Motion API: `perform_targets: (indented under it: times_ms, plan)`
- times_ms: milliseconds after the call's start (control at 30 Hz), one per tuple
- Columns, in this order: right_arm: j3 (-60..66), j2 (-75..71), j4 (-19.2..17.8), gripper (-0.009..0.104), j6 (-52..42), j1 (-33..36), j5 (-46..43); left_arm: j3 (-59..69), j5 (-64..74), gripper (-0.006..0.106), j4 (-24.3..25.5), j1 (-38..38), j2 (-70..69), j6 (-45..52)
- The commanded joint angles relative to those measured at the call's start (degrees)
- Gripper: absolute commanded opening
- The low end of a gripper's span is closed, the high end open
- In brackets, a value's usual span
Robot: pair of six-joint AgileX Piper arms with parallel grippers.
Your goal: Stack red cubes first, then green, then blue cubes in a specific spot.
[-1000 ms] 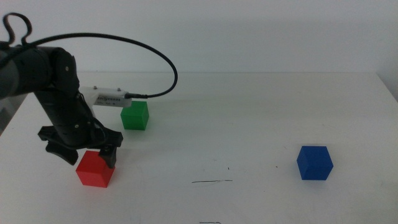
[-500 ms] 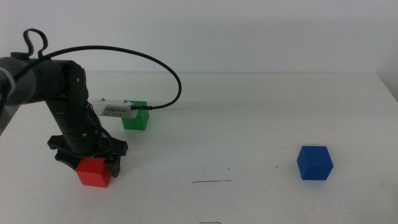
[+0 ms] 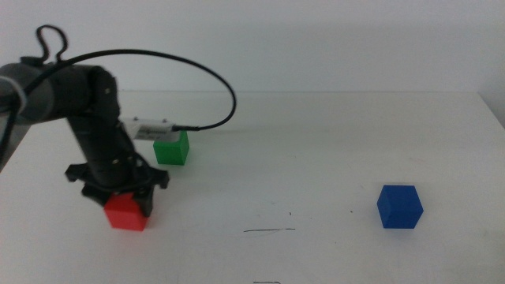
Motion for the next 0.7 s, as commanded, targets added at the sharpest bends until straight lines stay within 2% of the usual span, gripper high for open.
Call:
perform_targets:
  times_ms: [0, 100, 400, 533, 667]
  plan:
    - [-1.6, -0.8, -0.9, 0.078, -0.3, 0.1, -4.6, -3.4, 1.3, 0.008, 0.7, -2.7, -3.4, -4.7]
    - [-1.6, -0.8, -0.9, 0.078, -0.3, 0.1, -4.6, -6.2, 2.6, 0.004, 2.7, -7.5, -3.4, -10.9]
    - [-1.6, -0.8, -0.9, 0.078, -0.3, 0.1, -4.6, -13.4, 5.9, 0.004, 3.4, -20.2, -3.4, -30.9]
    - [-1.6, -0.8, -0.9, 0.078, -0.3, 0.1, -4.6, -13.9, 3.8, 0.004, 5.3, -25.0, -2.8, -36.1]
    - [-1.6, -0.8, -0.9, 0.078, -0.3, 0.1, -4.6, -18.2, 6.0, 0.004, 5.3, -27.4, 0.5, -37.5]
